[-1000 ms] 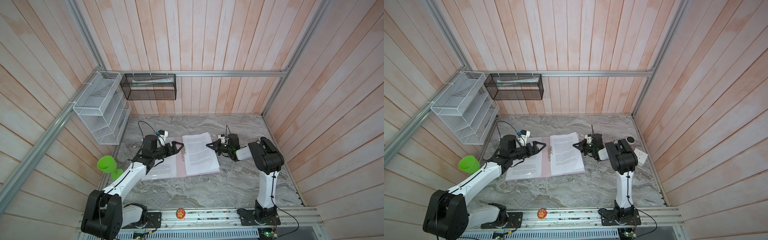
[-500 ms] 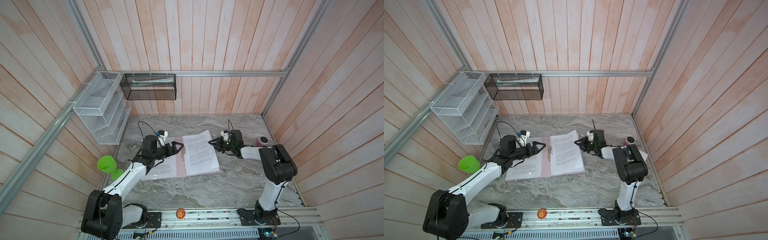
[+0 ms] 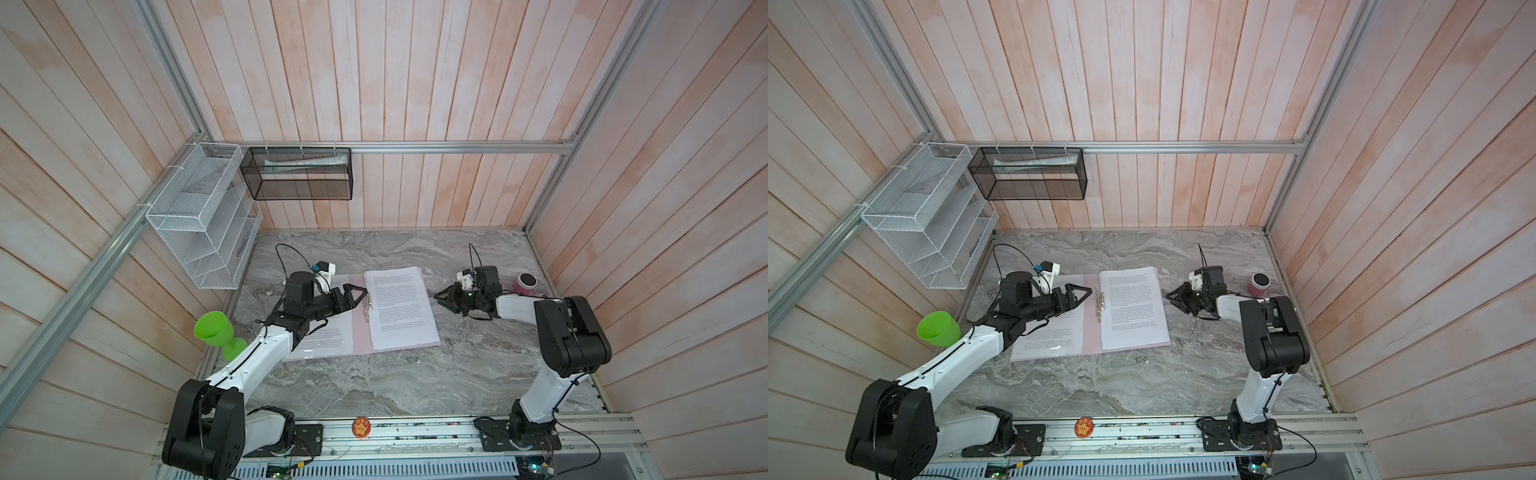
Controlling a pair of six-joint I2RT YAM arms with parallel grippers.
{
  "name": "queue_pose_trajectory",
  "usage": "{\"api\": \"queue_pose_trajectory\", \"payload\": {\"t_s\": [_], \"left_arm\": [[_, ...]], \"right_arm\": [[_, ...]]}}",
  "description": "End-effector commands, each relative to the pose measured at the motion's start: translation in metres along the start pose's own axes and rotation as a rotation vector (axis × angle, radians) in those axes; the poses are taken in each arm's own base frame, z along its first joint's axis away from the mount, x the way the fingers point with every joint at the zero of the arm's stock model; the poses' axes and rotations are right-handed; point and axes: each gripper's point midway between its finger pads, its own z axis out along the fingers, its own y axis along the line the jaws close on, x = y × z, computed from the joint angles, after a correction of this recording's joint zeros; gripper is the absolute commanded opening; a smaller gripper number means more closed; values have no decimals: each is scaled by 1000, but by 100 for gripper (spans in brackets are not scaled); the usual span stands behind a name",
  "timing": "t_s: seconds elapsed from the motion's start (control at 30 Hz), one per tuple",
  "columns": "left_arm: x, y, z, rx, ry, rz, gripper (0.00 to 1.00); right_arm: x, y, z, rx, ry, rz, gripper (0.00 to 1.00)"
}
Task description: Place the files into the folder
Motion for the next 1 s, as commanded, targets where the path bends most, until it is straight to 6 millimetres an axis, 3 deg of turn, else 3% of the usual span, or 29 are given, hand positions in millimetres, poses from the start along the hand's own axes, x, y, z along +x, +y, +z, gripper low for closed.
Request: {"api": "queue_pose_trajectory", "payload": {"t_s": [0.0,0.17,0.37,0.7,0.97], "left_arm": [[3,12,5,-20,-1,13,94],[0,26,16,-53,-4,49,94],[-13,37,43,-30,-8,84,91],[-35,58,86,-50,38,117,88],[-45,59,94,-55,37,128,89]], "right_arm": [[-3,12,-12,9,-3,-101,28],[3,49,-13,-127,71,-202,26],[14,66,-3,-169,77,-230,25],[29,62,4,-183,86,-207,22],[29,56,8,-170,87,-204,21]]}}
